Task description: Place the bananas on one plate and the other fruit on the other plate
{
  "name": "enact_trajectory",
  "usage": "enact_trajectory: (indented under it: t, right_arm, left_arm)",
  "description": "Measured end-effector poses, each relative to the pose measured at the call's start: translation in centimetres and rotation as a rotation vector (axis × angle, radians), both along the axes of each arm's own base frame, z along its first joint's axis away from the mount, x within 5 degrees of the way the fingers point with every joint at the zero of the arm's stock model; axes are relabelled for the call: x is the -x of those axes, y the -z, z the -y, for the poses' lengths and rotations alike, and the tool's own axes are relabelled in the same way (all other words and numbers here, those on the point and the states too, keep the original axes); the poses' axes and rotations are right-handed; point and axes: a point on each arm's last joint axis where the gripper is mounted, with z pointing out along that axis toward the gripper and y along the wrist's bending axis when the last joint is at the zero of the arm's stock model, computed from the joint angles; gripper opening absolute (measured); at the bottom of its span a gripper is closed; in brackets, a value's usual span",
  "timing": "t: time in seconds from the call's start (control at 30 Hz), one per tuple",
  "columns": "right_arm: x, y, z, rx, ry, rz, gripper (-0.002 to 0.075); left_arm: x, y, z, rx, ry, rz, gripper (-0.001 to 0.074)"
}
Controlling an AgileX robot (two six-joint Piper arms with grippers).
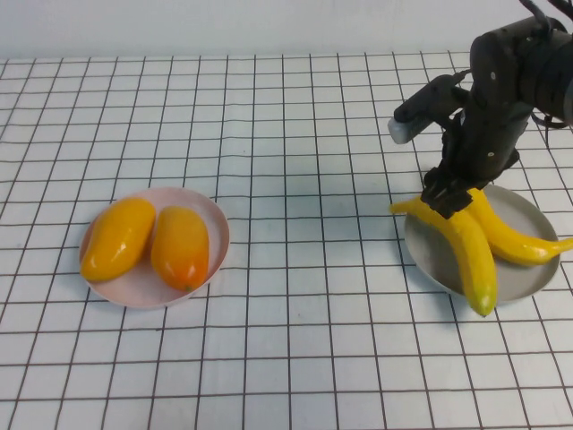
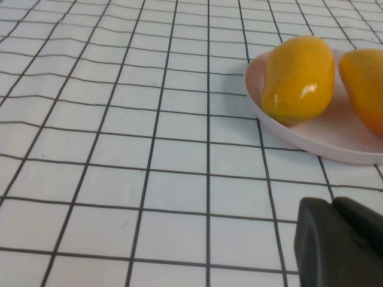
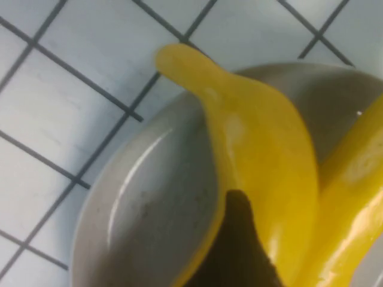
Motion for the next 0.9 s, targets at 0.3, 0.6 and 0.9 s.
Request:
enact_trajectory:
  t: [0.3, 0.6, 0.9]
  right_arm:
    - [0.7, -1.5, 0.8, 0.043, 0.076, 0.003, 0.0383]
    - [6.4, -10.1, 1.6, -0.284, 0.184, 0.237, 0.0006]
    - [17.0, -11.0, 4.9, -0.557, 0.189, 0.545, -0.0014]
  left_arm:
    - [0.0, 0.0, 0.0, 0.000, 0.000, 0.000, -0.0004]
    - [0.0, 0.0, 0.0, 0.000, 0.000, 0.000, -0.0004]
    - [0.0, 0.0, 0.0, 0.000, 0.000, 0.000, -0.0004]
